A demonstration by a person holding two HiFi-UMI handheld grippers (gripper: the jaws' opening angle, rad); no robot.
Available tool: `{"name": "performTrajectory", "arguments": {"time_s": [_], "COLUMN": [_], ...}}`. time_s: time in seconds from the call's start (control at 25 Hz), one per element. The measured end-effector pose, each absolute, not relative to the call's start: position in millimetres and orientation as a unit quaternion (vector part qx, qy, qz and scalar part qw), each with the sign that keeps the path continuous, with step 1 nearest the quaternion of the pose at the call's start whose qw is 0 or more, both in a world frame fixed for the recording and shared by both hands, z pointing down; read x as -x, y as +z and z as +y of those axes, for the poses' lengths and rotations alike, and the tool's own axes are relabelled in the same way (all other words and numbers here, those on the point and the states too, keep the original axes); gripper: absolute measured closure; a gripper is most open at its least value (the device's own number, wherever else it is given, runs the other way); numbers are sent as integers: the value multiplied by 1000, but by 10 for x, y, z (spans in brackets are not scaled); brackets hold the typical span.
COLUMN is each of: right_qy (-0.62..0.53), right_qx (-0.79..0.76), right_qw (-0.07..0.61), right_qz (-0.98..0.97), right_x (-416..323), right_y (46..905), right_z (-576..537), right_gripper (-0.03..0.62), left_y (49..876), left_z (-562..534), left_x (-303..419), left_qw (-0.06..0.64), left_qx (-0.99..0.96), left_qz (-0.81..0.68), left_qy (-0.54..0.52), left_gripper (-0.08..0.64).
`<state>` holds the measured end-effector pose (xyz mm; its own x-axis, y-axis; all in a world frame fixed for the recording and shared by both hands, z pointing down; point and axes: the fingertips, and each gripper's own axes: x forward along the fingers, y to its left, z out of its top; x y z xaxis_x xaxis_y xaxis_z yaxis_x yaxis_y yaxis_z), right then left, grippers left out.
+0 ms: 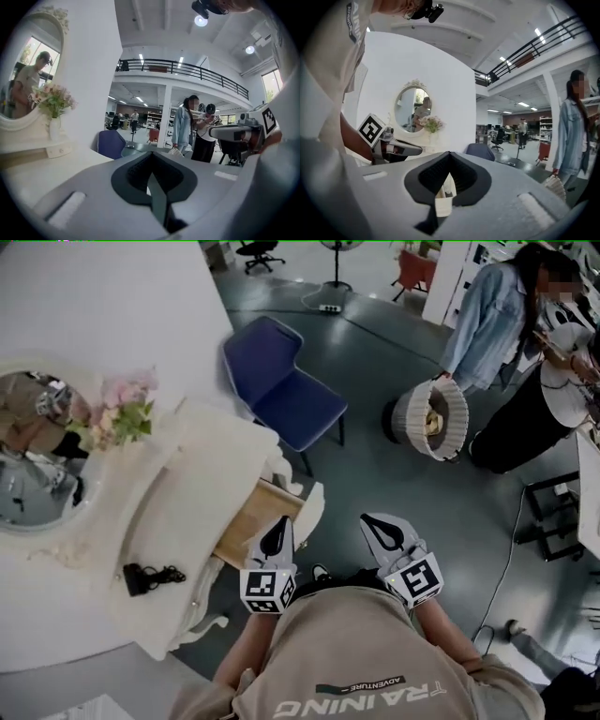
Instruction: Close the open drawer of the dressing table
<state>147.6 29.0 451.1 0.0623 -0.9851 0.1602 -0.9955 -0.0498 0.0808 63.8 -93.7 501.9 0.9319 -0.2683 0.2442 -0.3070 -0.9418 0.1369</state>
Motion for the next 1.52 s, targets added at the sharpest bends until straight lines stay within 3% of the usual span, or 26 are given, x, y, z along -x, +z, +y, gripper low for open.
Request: {"name": "performTrajectory", "arguments": {"time_s": [0.4, 0.88, 1.28, 1.52], "right_qy": [40, 10, 55, 48], "right_qx": [-577, -426, -371, -362], "right_qw": [78, 72, 110, 121], "right_qz": [-812, -902, -920, -923], "right_x": [-1027, -952, -1130, -1141], "right_y": [4580, 4622, 5117, 5076], "right_z": [-822, -1503, -1657, -1656], "right_gripper": [590, 590, 590, 589], "left_y": [5107, 5111, 5712, 6693], "left_z": [-1315, -1345, -1162, -962], "left_x": [309, 681, 602, 698], "left_qw": [121, 160, 217, 314], "left_qx": [-927, -824, -774, -734], "left_qz": [-339, -534, -579, -567], "left_qy": [108, 100, 135, 202], "left_gripper": [543, 543, 543, 543]}}
